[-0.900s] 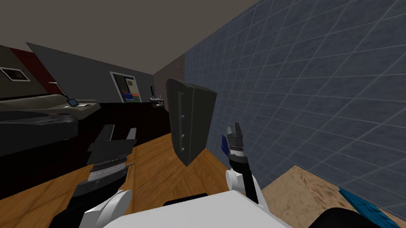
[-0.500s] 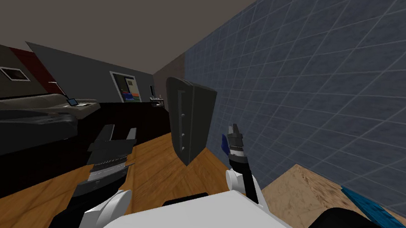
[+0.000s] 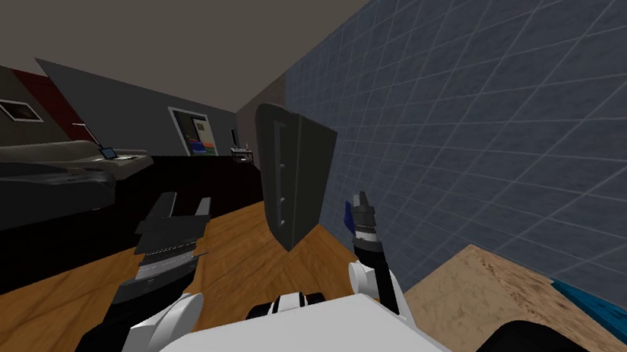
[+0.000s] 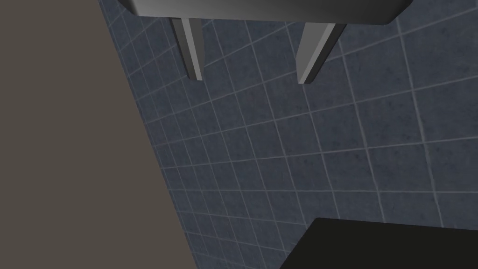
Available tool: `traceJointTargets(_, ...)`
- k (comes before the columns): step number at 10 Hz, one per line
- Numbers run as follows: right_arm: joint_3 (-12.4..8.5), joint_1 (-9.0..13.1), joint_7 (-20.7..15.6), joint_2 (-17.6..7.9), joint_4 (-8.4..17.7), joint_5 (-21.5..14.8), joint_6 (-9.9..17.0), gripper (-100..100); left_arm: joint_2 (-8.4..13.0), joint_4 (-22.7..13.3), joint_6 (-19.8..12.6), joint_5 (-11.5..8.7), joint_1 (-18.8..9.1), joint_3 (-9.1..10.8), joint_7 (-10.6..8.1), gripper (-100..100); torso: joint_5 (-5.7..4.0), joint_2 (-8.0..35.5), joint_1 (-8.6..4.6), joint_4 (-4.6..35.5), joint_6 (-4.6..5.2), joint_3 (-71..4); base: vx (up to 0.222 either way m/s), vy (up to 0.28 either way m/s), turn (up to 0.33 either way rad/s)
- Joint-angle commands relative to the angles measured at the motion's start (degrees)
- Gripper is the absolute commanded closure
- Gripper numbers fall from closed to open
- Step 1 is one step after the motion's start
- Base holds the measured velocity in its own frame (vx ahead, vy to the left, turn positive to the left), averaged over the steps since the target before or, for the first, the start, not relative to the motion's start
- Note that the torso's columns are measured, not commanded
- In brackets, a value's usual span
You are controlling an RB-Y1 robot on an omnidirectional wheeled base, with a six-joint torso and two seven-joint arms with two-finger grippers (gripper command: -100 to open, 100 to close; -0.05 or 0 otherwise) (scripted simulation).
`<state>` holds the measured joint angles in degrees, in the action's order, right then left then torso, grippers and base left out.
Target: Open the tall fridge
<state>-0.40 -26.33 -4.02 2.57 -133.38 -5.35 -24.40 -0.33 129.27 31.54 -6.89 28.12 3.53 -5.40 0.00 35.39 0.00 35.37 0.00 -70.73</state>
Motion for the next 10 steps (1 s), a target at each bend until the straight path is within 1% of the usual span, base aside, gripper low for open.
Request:
traceJointTargets(1, 0.0, 0.0, 0.0, 0.0, 0.0, 0.0, 0.0, 0, 1.76, -0.79, -0.5, -0.17, -0.89, 0.25, -0.08, -100, 0.0, 4.23, 0.0, 4.23, 0.0, -8.46, 0.009, -0.016, 0.044)
traceJointTargets(2, 0.0, -0.01, 0.0, 0.0, 0.02, 0.0, 0.0, 0, 2.97, -1.56, -1.0, -0.34, -1.77, 0.49, -0.16, -100, -0.01, 6.15, -0.03, 6.12, 0.0, -12.41, 0.011, -0.041, 0.064)
traceJointTargets(5, 0.0, -0.02, 0.0, 0.01, 0.03, 0.0, 0.01, 0, 6.03, -5.03, -3.29, -1.13, -5.86, 1.64, -0.53, -100, -0.03, 6.8, -0.09, 6.87, 0.0, -13.88, 0.034, -0.076, 0.089)
traceJointTargets(6, 0.01, -0.02, 0.0, 0.01, 0.03, 0.0, 0.01, 0, 6.03, -5.03, -3.29, -1.13, -5.86, 1.64, -0.53, -100, -0.04, 6.85, -0.14, 6.89, 0.0, -13.87, 0.032, -0.075, 0.038)
traceJointTargets(8, 0.0, -0.01, 0.0, 0.01, 0.03, 0.0, 0.01, 0, 7.35, -8.1, -5.36, -1.86, -9.42, 2.69, -0.87, -100, 0.03, 6.92, 0.1, 6.92, -0.01, -13.83, 0.033, -0.068, 0.111)
traceJointTargets(9, 0.0, -0.02, 0.0, 0.01, 0.03, 0.0, 0.01, 0, 7.85, -9.78, -6.53, -2.27, -10.94, 3.29, -1.06, -100, 0.01, 6.91, 0.02, 6.92, -0.01, -13.83, 0.042, -0.122, 0.136)
traceJointTargets(10, 0.01, -0.02, 0.0, 0.01, 0.03, 0.0, 0.01, 0, 7.85, -9.82, -6.53, -2.27, -11.69, 3.29, -1.06, -100, -0.04, 6.87, -0.14, 6.91, 0.0, -13.85, 0.032, -0.096, 0.039)
